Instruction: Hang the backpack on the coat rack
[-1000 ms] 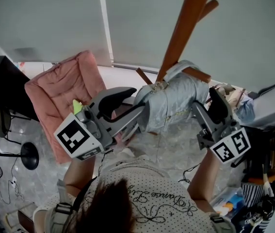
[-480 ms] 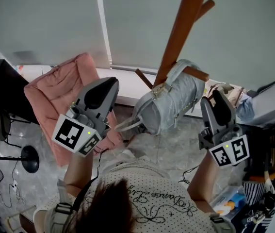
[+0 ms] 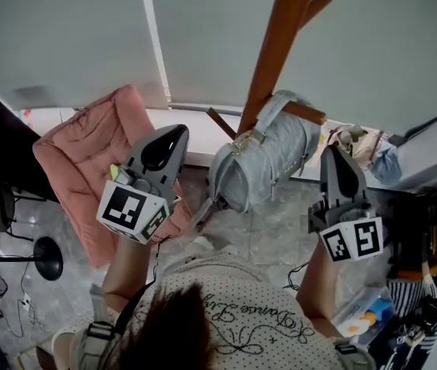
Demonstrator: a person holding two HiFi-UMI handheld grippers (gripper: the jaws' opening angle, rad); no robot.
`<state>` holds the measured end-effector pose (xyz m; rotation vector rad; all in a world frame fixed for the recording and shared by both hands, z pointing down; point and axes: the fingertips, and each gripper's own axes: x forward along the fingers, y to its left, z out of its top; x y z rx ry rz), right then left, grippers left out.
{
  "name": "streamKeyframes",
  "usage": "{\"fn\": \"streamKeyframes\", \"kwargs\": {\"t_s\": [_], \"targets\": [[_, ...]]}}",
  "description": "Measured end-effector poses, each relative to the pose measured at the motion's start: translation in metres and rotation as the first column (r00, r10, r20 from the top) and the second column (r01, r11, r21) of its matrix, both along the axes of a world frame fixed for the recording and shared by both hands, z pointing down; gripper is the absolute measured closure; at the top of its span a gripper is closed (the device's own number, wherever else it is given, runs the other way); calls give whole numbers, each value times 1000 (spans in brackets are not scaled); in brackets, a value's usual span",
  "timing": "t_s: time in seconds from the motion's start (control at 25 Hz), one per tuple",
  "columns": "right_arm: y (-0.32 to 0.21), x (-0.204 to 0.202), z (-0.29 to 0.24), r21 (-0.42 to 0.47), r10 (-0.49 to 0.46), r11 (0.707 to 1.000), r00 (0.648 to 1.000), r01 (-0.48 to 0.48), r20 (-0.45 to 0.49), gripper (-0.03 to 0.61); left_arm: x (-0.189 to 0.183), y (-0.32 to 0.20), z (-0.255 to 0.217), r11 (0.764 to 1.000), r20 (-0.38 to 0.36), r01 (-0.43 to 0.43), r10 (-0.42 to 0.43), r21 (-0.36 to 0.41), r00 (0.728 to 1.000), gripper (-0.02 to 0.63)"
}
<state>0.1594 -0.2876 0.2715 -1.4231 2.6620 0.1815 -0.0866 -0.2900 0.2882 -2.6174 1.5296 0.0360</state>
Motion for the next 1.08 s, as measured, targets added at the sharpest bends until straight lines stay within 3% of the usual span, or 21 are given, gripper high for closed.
{"fn": "streamKeyframes", "kwargs": {"t_s": [0.6,1.08], "targets": [[-1,7,2,-3,37,999,999,-37,3,568,11,-1,2,999,21,-33,33,14,999,603],[0,9,2,6,59,998,998,-59,-14,568,4,-6,5,1000,-6,-19,19,6,1000,601]]}}
